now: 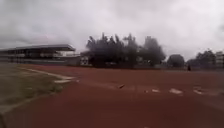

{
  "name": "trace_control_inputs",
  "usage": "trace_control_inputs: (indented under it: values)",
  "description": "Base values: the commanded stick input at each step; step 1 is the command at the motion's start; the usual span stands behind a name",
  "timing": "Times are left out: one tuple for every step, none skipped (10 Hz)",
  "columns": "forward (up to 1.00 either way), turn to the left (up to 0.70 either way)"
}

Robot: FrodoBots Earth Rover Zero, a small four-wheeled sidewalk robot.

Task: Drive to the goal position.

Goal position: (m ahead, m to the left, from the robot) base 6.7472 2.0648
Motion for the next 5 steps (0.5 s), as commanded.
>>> trace_control_inputs:
  values:
    - [0.7, 0.0]
    - [0.7, 0.0]
    - [0.7, 0.0]
    - [0.7, 0.0]
    - [0.7, 0.0]
